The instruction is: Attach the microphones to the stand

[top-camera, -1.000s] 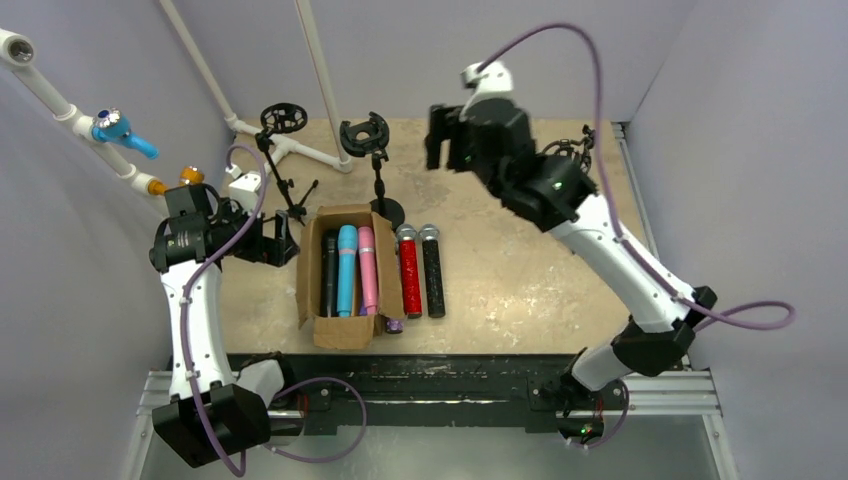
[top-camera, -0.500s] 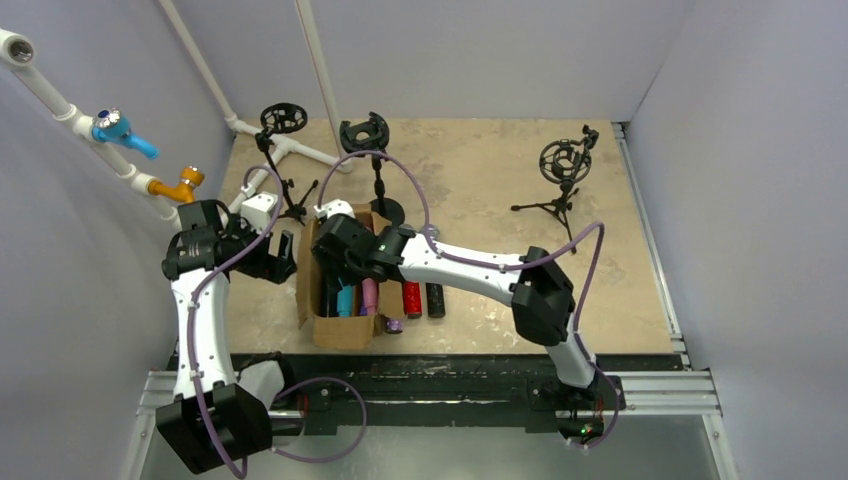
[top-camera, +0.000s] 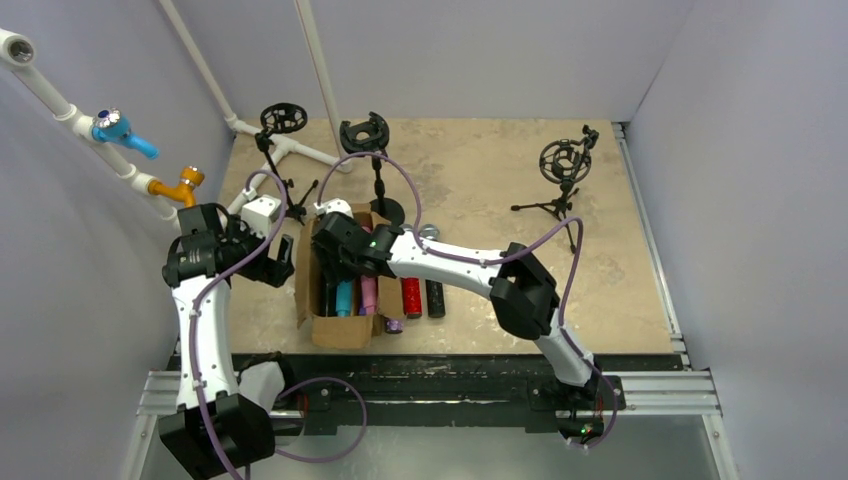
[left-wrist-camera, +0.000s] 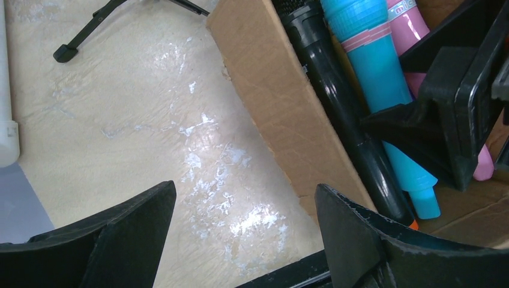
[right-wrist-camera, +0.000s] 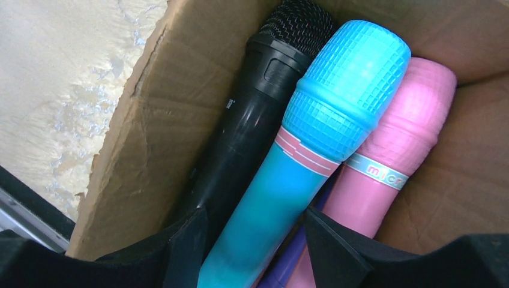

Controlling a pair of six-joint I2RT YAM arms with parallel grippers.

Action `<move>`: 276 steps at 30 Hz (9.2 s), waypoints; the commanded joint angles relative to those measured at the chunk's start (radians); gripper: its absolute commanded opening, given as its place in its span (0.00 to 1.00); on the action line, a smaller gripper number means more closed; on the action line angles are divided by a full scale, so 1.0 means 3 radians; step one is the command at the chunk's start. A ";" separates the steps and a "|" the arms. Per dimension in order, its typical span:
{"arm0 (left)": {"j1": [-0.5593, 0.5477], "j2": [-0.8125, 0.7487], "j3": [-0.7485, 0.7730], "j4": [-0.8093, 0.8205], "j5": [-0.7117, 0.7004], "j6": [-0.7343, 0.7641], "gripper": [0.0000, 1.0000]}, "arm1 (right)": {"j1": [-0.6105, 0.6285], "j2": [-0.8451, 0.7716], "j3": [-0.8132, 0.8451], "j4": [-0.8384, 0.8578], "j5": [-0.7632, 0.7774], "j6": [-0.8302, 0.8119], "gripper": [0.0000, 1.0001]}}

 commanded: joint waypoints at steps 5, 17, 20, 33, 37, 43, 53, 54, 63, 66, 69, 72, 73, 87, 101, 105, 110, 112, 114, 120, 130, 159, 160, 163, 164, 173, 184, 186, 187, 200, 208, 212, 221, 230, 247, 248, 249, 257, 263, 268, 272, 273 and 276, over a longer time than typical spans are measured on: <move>-0.0021 -0.0120 -0.0053 0.0062 -0.0056 0.0133 0.86 | -0.0015 0.0044 0.0054 0.0239 -0.0037 0.0127 0.61; -0.0023 -0.0159 -0.0131 0.0130 -0.0087 0.0025 0.85 | -0.0070 -0.0488 -0.0004 0.0476 -0.0326 0.0026 0.11; -0.0021 -0.0132 -0.0149 0.0127 -0.0070 0.0020 0.85 | -0.0114 -0.0727 0.0009 0.0442 -0.0361 -0.0020 0.05; -0.0020 0.0167 0.0128 -0.0243 0.0194 0.0482 0.98 | -0.0640 -0.2211 -0.1434 0.0424 -0.0100 0.0062 0.00; -0.0027 0.0301 0.0195 -0.0309 0.0454 0.0503 1.00 | -0.1029 -0.2691 -0.2275 0.0546 -0.0076 0.0126 0.00; -0.0112 0.0447 0.0343 -0.0206 0.0544 0.0047 1.00 | -0.1269 -0.2851 -0.3139 0.0905 -0.0080 0.0199 0.00; -0.0134 0.0359 0.0209 -0.0221 0.0398 -0.0017 0.97 | -0.1316 -0.2200 -0.3287 0.1338 -0.0079 0.0261 0.00; -0.0138 0.0368 0.0224 -0.0227 0.0391 -0.0043 0.97 | -0.1316 -0.2134 -0.3288 0.1387 -0.0059 0.0300 0.00; -0.0161 0.0375 0.0169 -0.0189 0.0244 -0.0080 0.96 | -0.1318 -0.1781 -0.3224 0.1536 -0.0139 0.0519 0.18; -0.0162 0.0384 0.0141 -0.0141 0.0205 -0.0097 0.96 | -0.1317 -0.1828 -0.3196 0.1514 -0.0157 0.0501 0.40; -0.0159 0.0374 0.0137 -0.0126 0.0206 -0.0142 0.96 | -0.1317 -0.1900 -0.3145 0.1426 -0.0169 0.0460 0.46; -0.0159 0.0338 0.0143 -0.0110 0.0204 -0.0174 0.96 | -0.1316 -0.1991 -0.3078 0.1333 -0.0209 0.0421 0.48; -0.0161 0.0317 0.0142 -0.0101 0.0204 -0.0184 0.96 | -0.1319 -0.2012 -0.3050 0.1292 -0.0215 0.0412 0.48; -0.0160 0.0287 0.0133 -0.0043 0.0472 -0.0377 1.00 | -0.0560 -0.2010 -0.1382 0.0276 0.0231 0.0288 0.49; -0.0558 0.1216 0.0477 0.0376 0.0069 -0.0960 0.94 | -0.0365 -0.1059 -0.0666 0.0066 0.0226 0.0075 0.49; -0.0711 0.1411 0.0536 0.0396 -0.0130 -0.0981 0.53 | -0.0404 -0.0939 -0.0735 0.0160 0.0149 0.0041 0.48; -0.0714 0.1396 0.0494 0.0503 -0.0255 -0.1033 0.00 | -0.0427 -0.0922 -0.0875 0.0441 -0.0054 0.0036 0.48; -0.0711 0.1278 0.0484 0.0511 -0.0248 -0.1046 0.00 | -0.0427 -0.0939 -0.0911 0.0519 -0.0100 0.0040 0.48; -0.0712 0.1074 0.0436 0.0567 -0.0246 -0.1075 0.00 | -0.0427 -0.0985 -0.0974 0.0620 -0.0151 0.0053 0.48; -0.0712 0.0361 0.0374 0.0744 -0.0313 -0.1347 0.00 | -0.0427 -0.1203 -0.1094 0.0900 -0.0192 0.0131 0.48; -0.0712 -0.0326 0.0019 0.0974 -0.0836 -0.1636 0.00 | -0.0187 -0.1597 -0.0955 0.1054 0.0279 0.0240 0.51; -0.0712 -0.0542 -0.0185 0.0874 -0.1103 -0.2246 0.00 | 0.0105 0.0161 0.0157 0.1450 -0.0473 0.0491 0.56; -0.0711 -0.0541 -0.0189 0.0869 -0.1092 -0.2257 0.00 | 0.0105 0.0198 0.0207 0.1425 -0.0437 0.0491 0.56; -0.0715 -0.0549 -0.0180 0.0869 -0.1003 -0.2275 0.00 | 0.0105 0.0360 0.0369 0.1293 -0.0264 0.0491 0.54; -0.0711 -0.0552 -0.0173 0.0870 -0.0955 -0.2283 0.00 | 0.0105 0.0414 0.0388 0.1290 -0.0210 0.0491 0.52; -0.0712 -0.0435 -0.0128 0.0942 -0.1310 -0.2082 0.00 | 0.0105 -0.0028 0.0146 0.1706 -0.0407 0.0241 0.05; -0.0711 -0.0287 -0.0155 0.1085 -0.1637 -0.1973 0.00 | 0.0031 -0.1230 -0.0616 0.1633 -0.0784 0.0167 0.00; -0.0714 -0.0277 -0.0138 0.1086 -0.1637 -0.1963 0.00 | -0.0061 -0.1433 -0.0824 0.1538 -0.0764 0.0171 0.00; -0.0711 -0.0272 -0.0130 0.1073 -0.1637 -0.1959 0.00 | -0.0112 -0.1557 -0.0942 0.1466 -0.0726 0.0174 0.00; -0.0714 -0.0292 -0.0144 0.1116 -0.1635 -0.1887 0.00 | -0.0837 -0.3143 -0.2679 0.0375 0.0492 0.0309 0.00; -0.0711 -0.0275 -0.0145 0.1100 -0.1521 -0.1931 0.00 | -0.1082 -0.2906 -0.3113 0.0506 0.0658 0.0453 0.00; -0.0713 -0.0299 -0.0133 0.1085 -0.1487 -0.1922 0.00 | -0.1094 -0.2484 -0.3035 0.0531 0.0626 0.0465 0.00; -0.0714 -0.0289 -0.0090 0.1087 -0.1412 -0.1881 0.00 | -0.1166 -0.2474 -0.3044 0.0085 0.0621 0.0852 0.90; -0.0711 -0.0250 -0.0028 0.1109 -0.1378 -0.1873 0.00 | -0.1403 -0.3040 -0.3068 -0.0012 0.0634 0.0889 0.90; -0.0711 -0.0468 -0.0030 0.0808 -0.1414 -0.2170 0.00 | -0.0204 -0.1579 -0.0878 0.0074 0.0655 0.0441 0.77; -0.0711 -0.0490 -0.0043 0.0801 -0.1432 -0.2185 0.00 | -0.0148 -0.1486 -0.0740 0.0077 0.0620 0.0410 0.76; -0.0715 -0.0508 -0.0050 0.0793 -0.1449 -0.2198 0.00 | -0.0096 -0.1389 -0.0606 0.0062 0.0612 0.0379 0.76; -0.0714 -0.0541 -0.0075 0.0776 -0.1477 -0.2320 0.00 | 0.0179 -0.0747 0.0155 -0.0126 0.0492 0.0244 0.75; -0.0712 -0.0547 -0.0078 0.0757 -0.1519 -0.2363 0.00 | 0.0238 -0.0540 0.0235 -0.0105 0.0464 0.0191 0.74; -0.0714 -0.0528 -0.0047 0.0709 -0.1496 -0.2466 0.00 | 0.0243 -0.0298 0.0381 -0.0175 0.0459 0.0122 0.74; -0.0712 -0.0523 0.0009 0.0636 -0.1537 -0.2539 0.00 | 0.0243 -0.0166 0.0447 -0.0187 0.0566 0.0006 0.73; -0.0711 -0.0517 0.0030 0.0606 -0.1584 -0.2548 0.00 | 0.0243 -0.0140 0.0502 -0.0261 0.0700 -0.0001 0.73; -0.0712 -0.0517 0.0048 0.0575 -0.1777 -0.2558 0.00 | 0.0243 -0.0224 0.0551 -0.0311 0.0851 -0.0016 0.74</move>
